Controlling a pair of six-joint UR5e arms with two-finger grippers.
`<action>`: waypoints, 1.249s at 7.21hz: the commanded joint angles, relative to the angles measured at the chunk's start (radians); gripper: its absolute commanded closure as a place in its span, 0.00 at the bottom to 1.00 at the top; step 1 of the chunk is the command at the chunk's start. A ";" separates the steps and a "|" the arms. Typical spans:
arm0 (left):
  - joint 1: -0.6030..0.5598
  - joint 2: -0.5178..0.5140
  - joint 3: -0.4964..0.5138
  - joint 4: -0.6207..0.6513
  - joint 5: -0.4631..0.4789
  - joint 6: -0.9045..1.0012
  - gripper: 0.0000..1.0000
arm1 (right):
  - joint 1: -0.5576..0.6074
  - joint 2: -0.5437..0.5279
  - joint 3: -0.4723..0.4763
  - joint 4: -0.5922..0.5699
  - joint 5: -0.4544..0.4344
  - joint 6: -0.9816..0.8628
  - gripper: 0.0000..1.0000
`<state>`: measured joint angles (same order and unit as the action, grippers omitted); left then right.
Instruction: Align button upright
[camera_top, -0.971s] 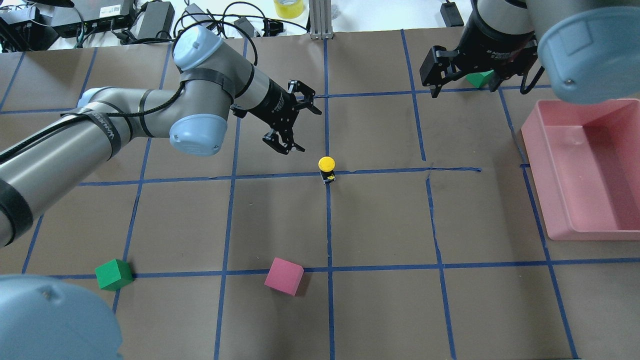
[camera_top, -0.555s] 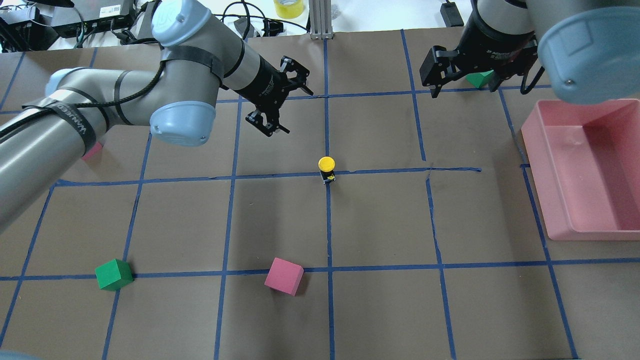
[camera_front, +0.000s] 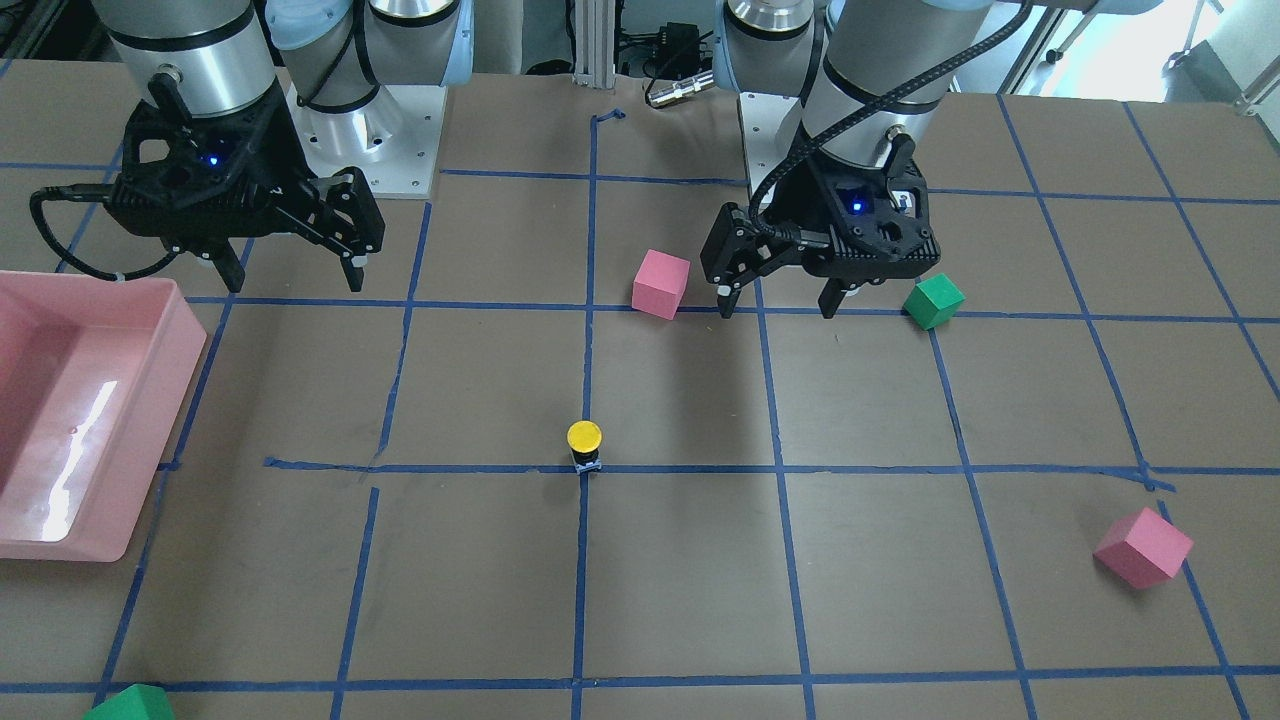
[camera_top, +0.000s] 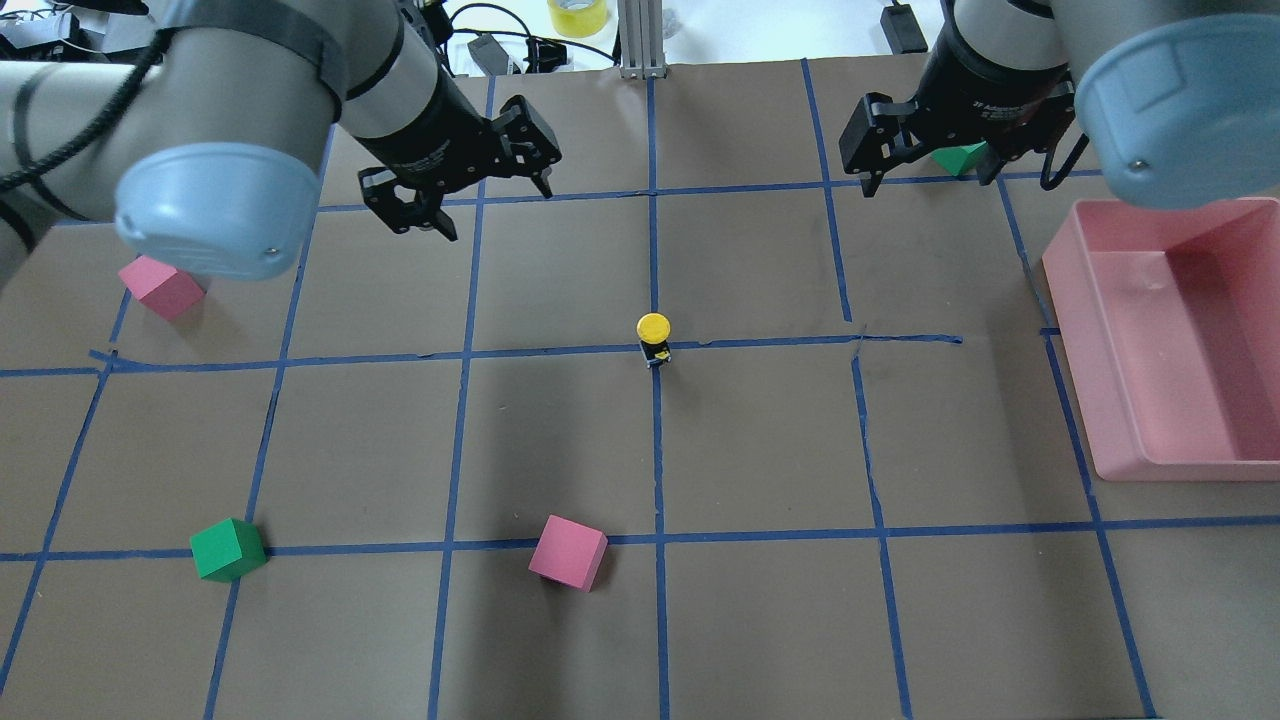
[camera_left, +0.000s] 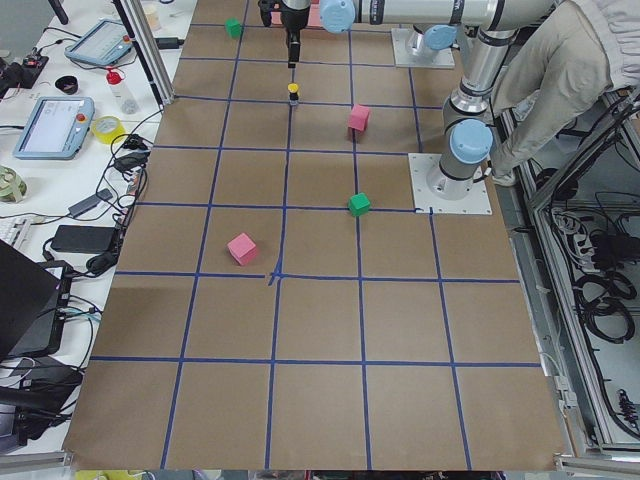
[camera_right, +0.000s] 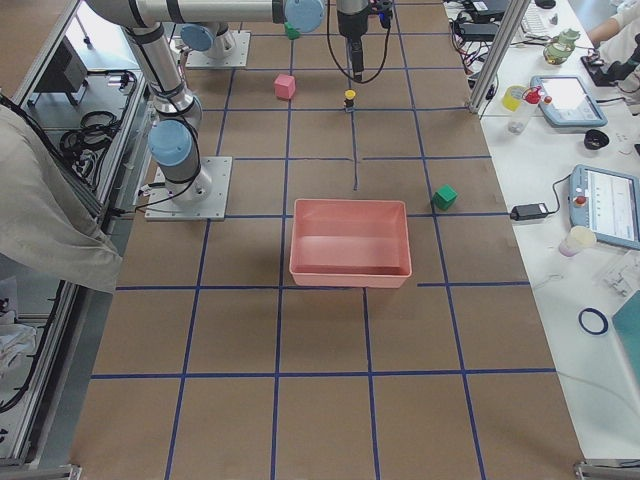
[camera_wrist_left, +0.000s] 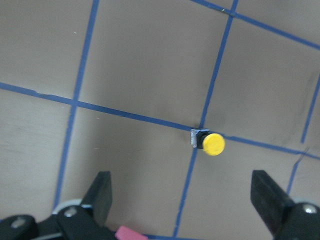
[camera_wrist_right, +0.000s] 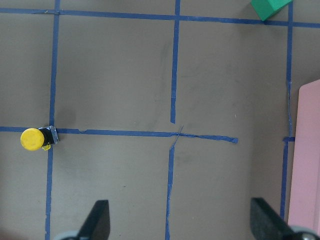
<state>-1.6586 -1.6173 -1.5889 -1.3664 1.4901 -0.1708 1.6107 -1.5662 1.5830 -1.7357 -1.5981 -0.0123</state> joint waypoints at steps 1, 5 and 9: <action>0.055 0.004 0.038 -0.049 0.015 0.105 0.00 | 0.000 0.000 0.000 0.002 0.001 0.000 0.00; 0.059 0.007 0.101 -0.155 0.086 0.126 0.00 | 0.002 0.000 0.000 0.004 0.001 0.000 0.00; 0.066 0.002 0.107 -0.155 0.084 0.129 0.00 | 0.000 0.000 0.000 0.004 0.000 0.000 0.00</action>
<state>-1.5948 -1.6137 -1.4825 -1.5224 1.5739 -0.0401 1.6107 -1.5662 1.5831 -1.7318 -1.5978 -0.0123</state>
